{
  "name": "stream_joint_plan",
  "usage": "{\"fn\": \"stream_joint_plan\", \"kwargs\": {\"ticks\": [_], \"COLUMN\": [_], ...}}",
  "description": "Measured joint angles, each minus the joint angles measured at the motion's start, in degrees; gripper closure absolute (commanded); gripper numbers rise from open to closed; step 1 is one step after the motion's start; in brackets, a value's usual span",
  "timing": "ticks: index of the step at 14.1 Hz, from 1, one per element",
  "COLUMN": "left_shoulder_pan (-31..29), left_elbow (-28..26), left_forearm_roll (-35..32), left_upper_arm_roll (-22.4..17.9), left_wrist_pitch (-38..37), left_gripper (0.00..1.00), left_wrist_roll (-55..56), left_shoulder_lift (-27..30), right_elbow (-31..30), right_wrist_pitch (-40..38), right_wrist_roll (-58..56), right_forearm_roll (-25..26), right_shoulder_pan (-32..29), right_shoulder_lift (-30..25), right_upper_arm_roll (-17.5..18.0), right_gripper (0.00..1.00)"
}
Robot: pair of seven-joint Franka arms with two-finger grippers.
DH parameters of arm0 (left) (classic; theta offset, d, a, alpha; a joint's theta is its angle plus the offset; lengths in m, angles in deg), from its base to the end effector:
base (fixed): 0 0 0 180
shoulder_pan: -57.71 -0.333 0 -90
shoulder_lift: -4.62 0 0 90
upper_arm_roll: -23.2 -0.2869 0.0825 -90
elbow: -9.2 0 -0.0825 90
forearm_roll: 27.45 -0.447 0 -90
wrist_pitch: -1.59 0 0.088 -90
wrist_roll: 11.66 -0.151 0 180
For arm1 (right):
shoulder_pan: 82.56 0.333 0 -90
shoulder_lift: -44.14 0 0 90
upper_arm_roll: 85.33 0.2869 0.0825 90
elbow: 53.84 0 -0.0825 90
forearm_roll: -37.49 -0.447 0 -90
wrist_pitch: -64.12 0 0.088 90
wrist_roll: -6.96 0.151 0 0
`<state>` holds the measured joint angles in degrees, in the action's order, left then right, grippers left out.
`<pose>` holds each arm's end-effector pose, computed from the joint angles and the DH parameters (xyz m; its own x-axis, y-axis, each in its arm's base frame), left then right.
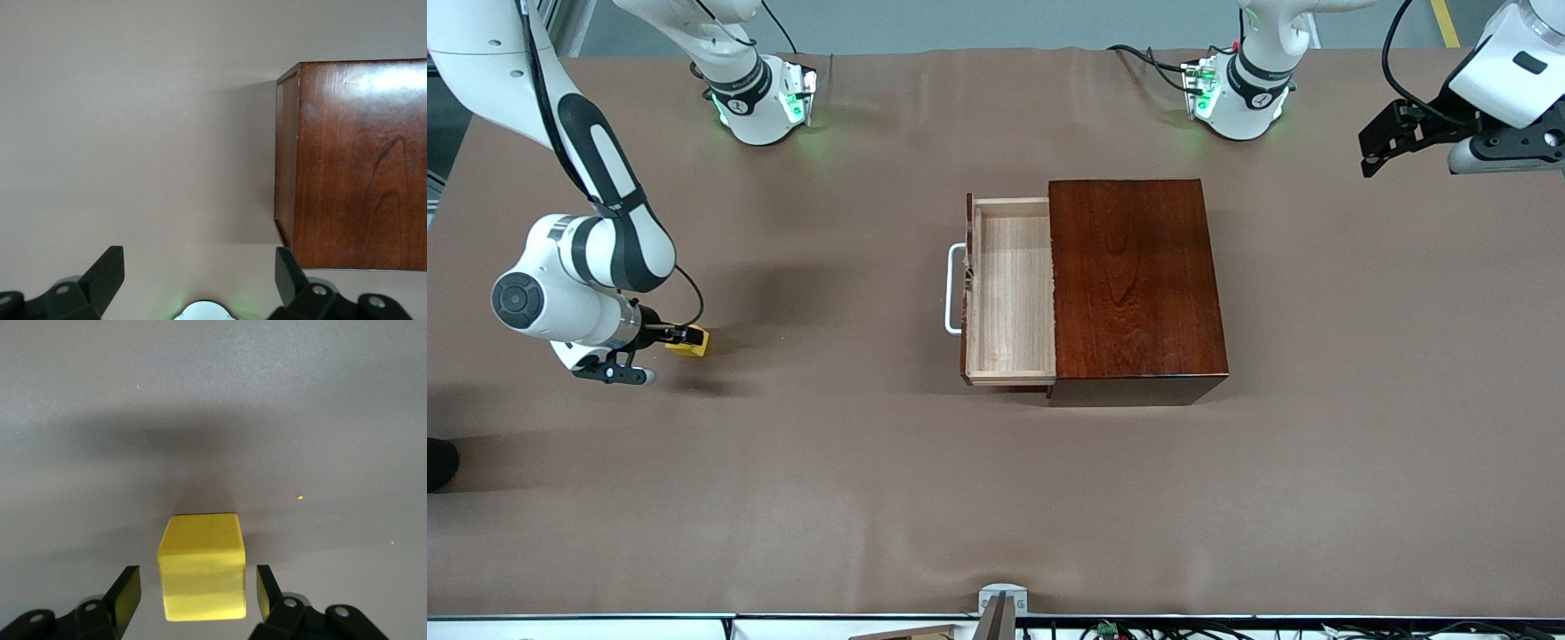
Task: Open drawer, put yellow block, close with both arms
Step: 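Grasp the yellow cube with the right gripper, then carry the yellow cube with the right gripper over the open drawer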
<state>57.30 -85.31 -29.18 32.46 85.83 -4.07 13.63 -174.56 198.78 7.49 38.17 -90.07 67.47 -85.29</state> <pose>0.5541 -0.0869 0.5927 0.9997 -0.0166 -0.0164 -0.0175 -0.9982 -0.0579 0.5758 -0.0760 0.0870 0.9781 -0.1292 -0.1631 -0.1296 -0.9915 0.0082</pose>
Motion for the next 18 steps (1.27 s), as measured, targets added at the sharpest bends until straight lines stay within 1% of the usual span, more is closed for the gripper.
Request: {"fn": "stream_joint_plan", "kwargs": {"ticks": [1, 2, 3, 5, 7, 9, 11, 14, 18], "left_shoulder_pan": [-0.02, -0.06, -0.11, -0.25, -0.97, -3.48, -6.25, -7.28, -7.43], "left_elbow": [-0.23, -0.47, -0.61, -0.53, 0.26, 1.15, 2.32, 4.5, 4.55], "left_forearm_roll": [0.05, 0.06, 0.07, 0.07, 0.07, 0.07, 0.17, 0.29, 0.74], "left_upper_arm_roll": [-0.02, -0.05, -0.08, -0.16, -0.22, -0.27, -0.39, -0.44, -0.44], "left_wrist_pitch": [0.37, 1.05, 1.91, 3.31, 3.98, 4.09, 4.27, 4.12, 3.92], "left_gripper": [0.0, 0.0, 0.0, 0.0, 0.0, 0.0, 0.0, 0.0, 0.0], "left_wrist_roll": [0.0, 0.0, 0.1, 0.53, 0.61, 0.04, -2.64, -3.5, -3.5], "left_shoulder_lift": [-0.08, -0.33, -0.81, -2.4, -4.08, -5.03, -5.24, -5.2, -5.51], "right_elbow": [-0.81, -1.6, -2.08, -2.16, -1.58, 0.38, 3.31, 7.32, 9.05], "right_wrist_pitch": [1.43, 2.63, 3.1, 2.8, 0.51, -4.95, -12.29, -21.55, -26.5], "right_wrist_roll": [-0.02, -0.02, -0.27, -1.28, -1.52, -1.51, -1.27, 1.29, 7.79], "right_forearm_roll": [0.0, 0.03, 0.06, 0.06, 0.06, 0.03, -0.25, -2.23, -5.3], "right_shoulder_pan": [0.0, 0.0, 0.0, 0.0, 0.01, 0.07, 0.32, 1.97, 5.27], "right_shoulder_lift": [0.02, 0.04, 0.04, -0.03, -0.52, -2.0, -4.36, -7.68, -10.22], "right_upper_arm_roll": [0.0, -0.01, -0.01, -0.03, 0.0, 0.12, 0.39, 0.53, 0.62], "right_gripper": [0.57, 0.88, 1.0, 1.0, 1.0, 1.0, 1.0, 1.0, 1.0]}}
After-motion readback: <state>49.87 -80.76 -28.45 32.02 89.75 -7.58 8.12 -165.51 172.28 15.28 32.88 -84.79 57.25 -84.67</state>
